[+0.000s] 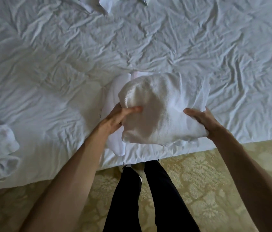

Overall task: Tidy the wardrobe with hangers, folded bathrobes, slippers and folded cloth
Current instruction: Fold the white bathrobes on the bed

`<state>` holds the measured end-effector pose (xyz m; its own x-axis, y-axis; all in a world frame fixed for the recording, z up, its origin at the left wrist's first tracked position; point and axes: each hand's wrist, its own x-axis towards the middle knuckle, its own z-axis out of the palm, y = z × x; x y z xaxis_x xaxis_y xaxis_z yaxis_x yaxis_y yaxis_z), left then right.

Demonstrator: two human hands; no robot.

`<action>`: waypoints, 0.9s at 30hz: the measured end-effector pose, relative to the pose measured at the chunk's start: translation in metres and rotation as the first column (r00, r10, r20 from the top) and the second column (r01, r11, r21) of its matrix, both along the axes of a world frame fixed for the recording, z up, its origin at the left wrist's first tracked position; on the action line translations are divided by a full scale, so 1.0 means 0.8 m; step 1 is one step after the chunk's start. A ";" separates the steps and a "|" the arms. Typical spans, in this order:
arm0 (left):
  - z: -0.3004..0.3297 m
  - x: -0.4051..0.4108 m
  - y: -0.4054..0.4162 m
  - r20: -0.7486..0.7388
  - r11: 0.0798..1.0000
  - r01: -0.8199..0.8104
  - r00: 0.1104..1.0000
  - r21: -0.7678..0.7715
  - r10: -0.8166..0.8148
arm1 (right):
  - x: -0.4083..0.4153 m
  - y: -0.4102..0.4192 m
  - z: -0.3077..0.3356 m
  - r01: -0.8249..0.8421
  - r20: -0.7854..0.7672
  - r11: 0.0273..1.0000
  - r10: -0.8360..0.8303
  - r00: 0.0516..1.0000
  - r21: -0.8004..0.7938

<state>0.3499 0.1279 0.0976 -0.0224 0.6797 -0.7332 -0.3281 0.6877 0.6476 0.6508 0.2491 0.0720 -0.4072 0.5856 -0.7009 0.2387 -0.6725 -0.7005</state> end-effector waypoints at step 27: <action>0.126 -0.366 -0.580 -0.216 0.298 -0.954 0.300 -0.040 0.929 | -0.760 -0.340 0.226 -0.896 0.302 0.350 0.853 0.425 0.272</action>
